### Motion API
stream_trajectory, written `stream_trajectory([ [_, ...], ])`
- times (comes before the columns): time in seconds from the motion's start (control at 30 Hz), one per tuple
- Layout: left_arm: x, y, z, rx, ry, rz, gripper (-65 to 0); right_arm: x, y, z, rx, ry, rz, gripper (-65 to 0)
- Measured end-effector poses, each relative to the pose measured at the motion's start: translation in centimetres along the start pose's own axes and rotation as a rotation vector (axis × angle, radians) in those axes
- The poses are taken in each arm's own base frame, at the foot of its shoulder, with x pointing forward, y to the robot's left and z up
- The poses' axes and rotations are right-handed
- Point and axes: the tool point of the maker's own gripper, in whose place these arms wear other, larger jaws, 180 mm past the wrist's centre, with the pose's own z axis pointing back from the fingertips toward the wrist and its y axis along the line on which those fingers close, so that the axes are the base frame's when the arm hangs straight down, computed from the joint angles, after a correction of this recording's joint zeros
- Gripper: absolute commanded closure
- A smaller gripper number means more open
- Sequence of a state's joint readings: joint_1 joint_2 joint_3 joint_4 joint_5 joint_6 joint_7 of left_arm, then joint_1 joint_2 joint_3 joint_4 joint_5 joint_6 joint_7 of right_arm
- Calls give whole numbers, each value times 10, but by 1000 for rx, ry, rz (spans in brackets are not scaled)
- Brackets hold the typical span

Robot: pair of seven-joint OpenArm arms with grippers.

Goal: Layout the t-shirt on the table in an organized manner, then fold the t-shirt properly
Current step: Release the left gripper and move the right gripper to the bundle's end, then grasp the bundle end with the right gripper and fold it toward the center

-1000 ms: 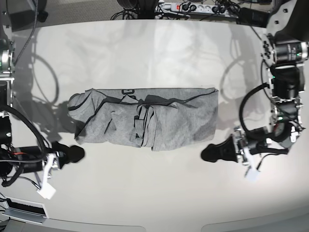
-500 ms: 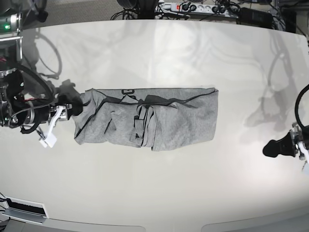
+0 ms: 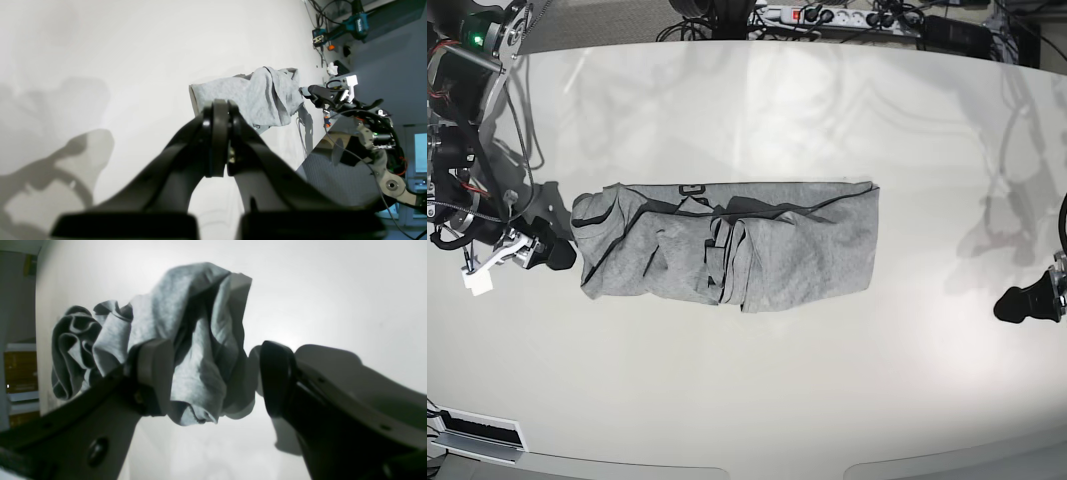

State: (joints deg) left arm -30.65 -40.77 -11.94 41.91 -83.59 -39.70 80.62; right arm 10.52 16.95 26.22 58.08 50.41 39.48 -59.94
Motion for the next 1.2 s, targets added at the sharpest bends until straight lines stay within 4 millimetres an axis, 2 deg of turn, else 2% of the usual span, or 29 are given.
stream_trajectory([
  [0.17, 0, 0, 0, -1, 0, 1, 0, -18, -6, -15, 1, -7, -75, -422],
  [0.33, 0, 0, 0, 0, -1, 0, 0, -25, -13, -19, 2, -19, -127, -422],
  [0.6, 0, 0, 0, 0, 0, 0, 0, -36, 17, -46, 79, -24, -162, -422],
  [0.77, 0, 0, 0, 0, 0, 0, 0, -40, 24, -52, 94, -16, -165, -409],
  [0.8, 0, 0, 0, 0, 0, 0, 0, -39, 26, -53, 95, -18, -159, -377],
  [0.83, 0, 0, 0, 0, 0, 0, 0, -41, 27, -55, 96, -9, -150, -315],
  [0.93, 0, 0, 0, 0, 0, 0, 0, -45, 31, -58, 96, 23, -132, -14],
  [1.07, 0, 0, 0, 0, 0, 0, 0, -40, 40, -59, 116, 99, -94, 0],
  [1.2, 0, 0, 0, 0, 0, 0, 0, -2, 76, -45, 247, 52, -49, 0],
])
